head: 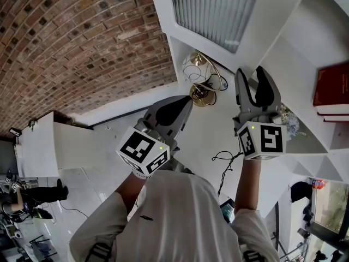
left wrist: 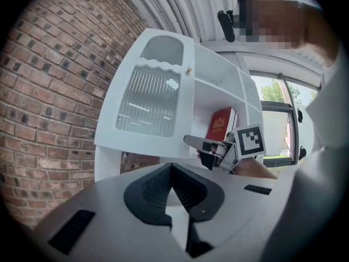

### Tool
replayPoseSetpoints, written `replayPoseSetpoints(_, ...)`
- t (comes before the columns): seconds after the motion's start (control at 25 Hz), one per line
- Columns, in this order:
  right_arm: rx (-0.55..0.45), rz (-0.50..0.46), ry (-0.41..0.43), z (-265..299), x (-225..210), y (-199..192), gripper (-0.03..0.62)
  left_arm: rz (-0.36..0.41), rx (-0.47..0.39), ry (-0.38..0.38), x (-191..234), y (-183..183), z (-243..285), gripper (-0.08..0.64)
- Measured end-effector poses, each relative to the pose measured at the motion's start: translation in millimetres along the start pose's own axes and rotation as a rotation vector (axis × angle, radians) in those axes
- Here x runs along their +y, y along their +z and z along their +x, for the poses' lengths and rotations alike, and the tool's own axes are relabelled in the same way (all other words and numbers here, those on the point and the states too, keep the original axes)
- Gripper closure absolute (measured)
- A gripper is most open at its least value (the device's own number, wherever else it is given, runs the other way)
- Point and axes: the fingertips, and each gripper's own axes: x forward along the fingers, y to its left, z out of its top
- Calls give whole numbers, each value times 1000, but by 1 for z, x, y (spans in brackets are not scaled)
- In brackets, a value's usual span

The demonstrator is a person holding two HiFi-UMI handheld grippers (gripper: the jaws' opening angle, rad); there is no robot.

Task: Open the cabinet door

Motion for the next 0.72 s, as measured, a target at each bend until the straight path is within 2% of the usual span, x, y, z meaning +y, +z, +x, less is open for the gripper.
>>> replayPoseSetpoints(0.72, 15, -21, -21, -11, 11, 1, 408, -2, -2, -14, -9, -1, -11, 551)
